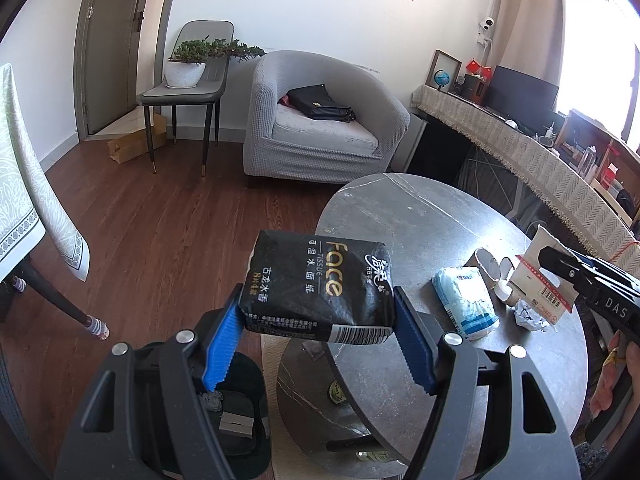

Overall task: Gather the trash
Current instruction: 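Carry the tissue pack and white box over the green bin, then open both tools to drop the items into the green bin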

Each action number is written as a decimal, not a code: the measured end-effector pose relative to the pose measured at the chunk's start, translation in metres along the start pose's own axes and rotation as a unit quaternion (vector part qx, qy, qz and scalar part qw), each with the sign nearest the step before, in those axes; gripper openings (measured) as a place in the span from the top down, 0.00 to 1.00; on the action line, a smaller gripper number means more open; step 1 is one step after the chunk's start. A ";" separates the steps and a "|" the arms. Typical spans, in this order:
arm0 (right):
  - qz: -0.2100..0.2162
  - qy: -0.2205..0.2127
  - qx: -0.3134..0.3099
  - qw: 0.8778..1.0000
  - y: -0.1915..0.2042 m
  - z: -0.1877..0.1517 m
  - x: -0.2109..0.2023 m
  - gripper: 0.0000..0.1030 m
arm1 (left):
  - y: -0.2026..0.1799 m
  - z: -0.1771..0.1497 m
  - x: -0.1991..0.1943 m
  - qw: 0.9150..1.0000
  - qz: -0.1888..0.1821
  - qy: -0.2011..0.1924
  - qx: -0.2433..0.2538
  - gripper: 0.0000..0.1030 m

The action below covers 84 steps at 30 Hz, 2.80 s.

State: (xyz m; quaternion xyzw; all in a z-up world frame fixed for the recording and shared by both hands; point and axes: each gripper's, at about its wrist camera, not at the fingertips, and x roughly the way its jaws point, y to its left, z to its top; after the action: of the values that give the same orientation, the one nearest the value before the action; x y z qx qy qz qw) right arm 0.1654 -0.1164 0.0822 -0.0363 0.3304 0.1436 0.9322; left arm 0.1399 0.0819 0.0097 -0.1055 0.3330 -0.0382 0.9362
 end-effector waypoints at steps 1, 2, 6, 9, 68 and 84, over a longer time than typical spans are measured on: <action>0.003 0.000 0.001 1.000 0.002 0.001 0.000 0.73 | 0.002 0.000 -0.001 1.000 0.001 0.000 -0.001 0.29; 0.007 0.000 0.002 1.000 0.004 0.002 0.000 0.73 | 0.005 0.000 -0.002 1.000 0.003 0.000 -0.002 0.29; 0.019 -0.001 -0.001 1.000 0.015 0.006 -0.001 0.73 | 0.016 -0.001 -0.006 1.000 0.009 0.000 -0.006 0.29; 0.028 -0.003 -0.006 1.000 0.025 0.009 -0.001 0.73 | 0.025 -0.003 -0.009 1.000 0.015 0.002 -0.010 0.29; 0.194 0.127 -0.069 0.970 0.227 -0.005 0.090 0.73 | 0.192 -0.132 0.047 0.963 0.108 0.235 -0.079 0.19; 0.193 0.195 -0.079 0.958 0.254 -0.052 0.152 0.73 | 0.200 -0.099 -0.017 0.981 0.108 0.141 -0.083 0.32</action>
State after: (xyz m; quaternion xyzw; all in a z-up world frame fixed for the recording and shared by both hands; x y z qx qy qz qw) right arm 0.1726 0.1552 -0.0463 -0.0727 0.4943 0.3364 0.7982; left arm 0.0642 0.2619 -0.0991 -0.1401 0.4734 0.0762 0.8663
